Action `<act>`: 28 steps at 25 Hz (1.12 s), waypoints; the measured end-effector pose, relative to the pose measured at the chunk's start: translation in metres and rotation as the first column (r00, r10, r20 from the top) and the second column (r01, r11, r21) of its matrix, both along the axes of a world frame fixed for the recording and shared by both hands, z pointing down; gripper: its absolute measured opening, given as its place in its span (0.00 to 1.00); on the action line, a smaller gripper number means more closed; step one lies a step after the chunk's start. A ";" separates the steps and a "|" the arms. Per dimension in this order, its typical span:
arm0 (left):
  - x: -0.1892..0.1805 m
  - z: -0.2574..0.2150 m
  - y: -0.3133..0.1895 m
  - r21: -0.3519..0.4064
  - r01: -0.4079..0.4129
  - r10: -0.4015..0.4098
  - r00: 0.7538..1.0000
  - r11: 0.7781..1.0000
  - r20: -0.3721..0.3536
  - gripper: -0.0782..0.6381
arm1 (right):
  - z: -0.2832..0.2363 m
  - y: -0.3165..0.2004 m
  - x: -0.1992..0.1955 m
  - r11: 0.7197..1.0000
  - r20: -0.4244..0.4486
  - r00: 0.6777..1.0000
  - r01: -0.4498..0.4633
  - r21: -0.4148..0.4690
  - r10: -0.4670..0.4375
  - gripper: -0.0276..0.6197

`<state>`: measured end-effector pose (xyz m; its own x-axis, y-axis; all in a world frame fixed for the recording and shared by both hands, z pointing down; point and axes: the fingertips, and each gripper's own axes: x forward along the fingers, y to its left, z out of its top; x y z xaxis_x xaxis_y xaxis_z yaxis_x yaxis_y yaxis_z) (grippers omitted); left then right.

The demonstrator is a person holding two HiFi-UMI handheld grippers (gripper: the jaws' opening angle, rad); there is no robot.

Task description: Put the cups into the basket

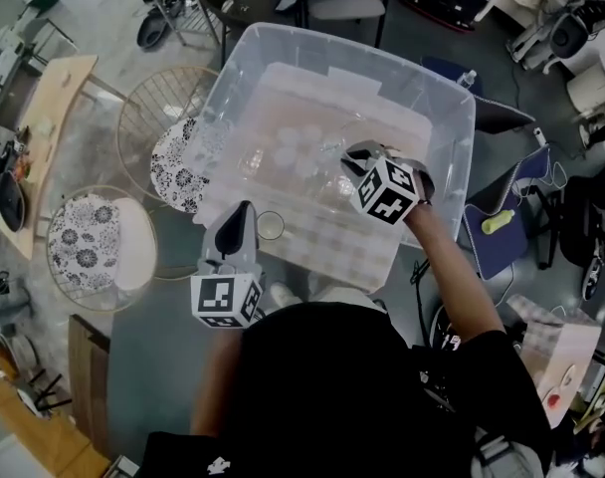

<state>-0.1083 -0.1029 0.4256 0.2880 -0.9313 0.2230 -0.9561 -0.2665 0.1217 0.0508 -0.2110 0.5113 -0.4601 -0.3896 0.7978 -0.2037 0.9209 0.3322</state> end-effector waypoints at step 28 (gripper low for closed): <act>-0.007 0.008 -0.014 -0.055 0.125 -0.122 0.991 0.991 0.063 0.11 | 0.202 -0.021 0.036 0.954 -0.280 0.951 0.045 -0.296 -0.132 0.09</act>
<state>-0.1156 -0.1165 0.4334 0.1562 -0.9438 0.2914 -0.9872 -0.1399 0.0761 0.0868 -0.2315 0.7136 -0.2109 -0.0962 0.9728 -0.0508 0.9949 0.0874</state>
